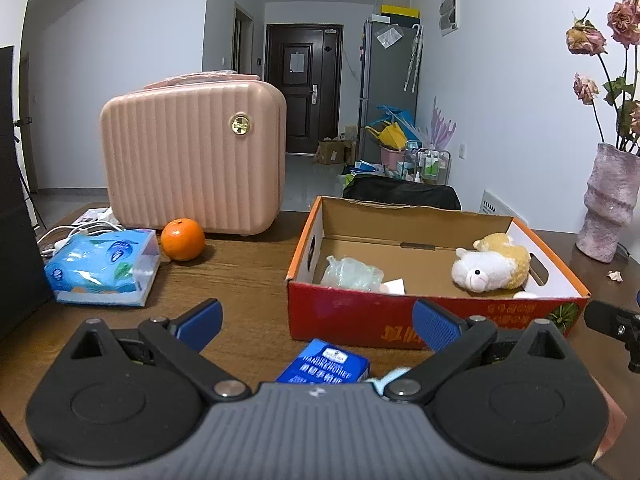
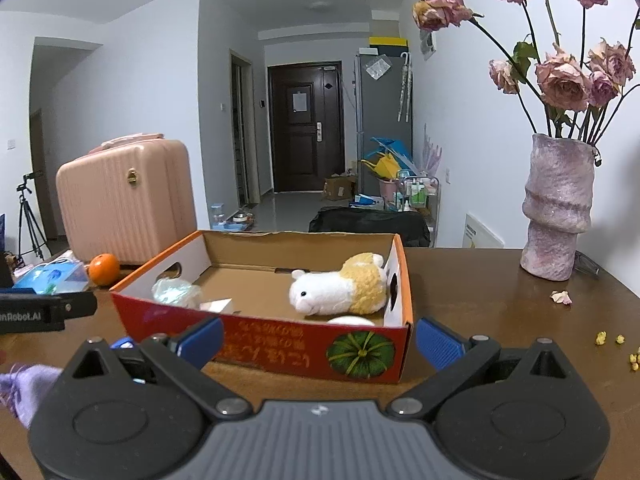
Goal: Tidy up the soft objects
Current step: 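Withdraw both open tools from the box back toward the soft items, then grasp the lavender fuzzy headband with the right tool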
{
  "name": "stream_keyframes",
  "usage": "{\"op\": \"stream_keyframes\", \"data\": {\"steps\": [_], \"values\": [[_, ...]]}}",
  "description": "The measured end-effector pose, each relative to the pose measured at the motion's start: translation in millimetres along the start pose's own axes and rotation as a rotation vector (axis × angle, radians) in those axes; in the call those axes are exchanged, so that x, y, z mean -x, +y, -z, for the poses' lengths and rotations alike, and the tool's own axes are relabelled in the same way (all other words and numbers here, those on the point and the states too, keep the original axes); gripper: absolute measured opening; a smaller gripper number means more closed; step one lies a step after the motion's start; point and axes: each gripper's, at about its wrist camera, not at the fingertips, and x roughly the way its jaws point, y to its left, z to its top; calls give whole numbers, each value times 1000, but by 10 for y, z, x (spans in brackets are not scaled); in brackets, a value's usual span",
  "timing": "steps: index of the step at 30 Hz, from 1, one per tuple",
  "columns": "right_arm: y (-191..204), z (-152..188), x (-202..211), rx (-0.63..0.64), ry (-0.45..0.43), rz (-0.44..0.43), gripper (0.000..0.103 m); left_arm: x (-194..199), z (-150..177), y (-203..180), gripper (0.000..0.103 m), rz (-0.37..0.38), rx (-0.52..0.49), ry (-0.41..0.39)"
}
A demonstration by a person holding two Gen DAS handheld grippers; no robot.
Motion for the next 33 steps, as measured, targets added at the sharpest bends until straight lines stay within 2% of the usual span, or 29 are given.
{"op": "stream_keyframes", "data": {"steps": [15,33], "values": [[212,288,519,45,-28,-34,103,443,257,114,103,11,-20,-5],[362,625,825,45,20,-72,101,866,582,289,103,30,-39,6]]}}
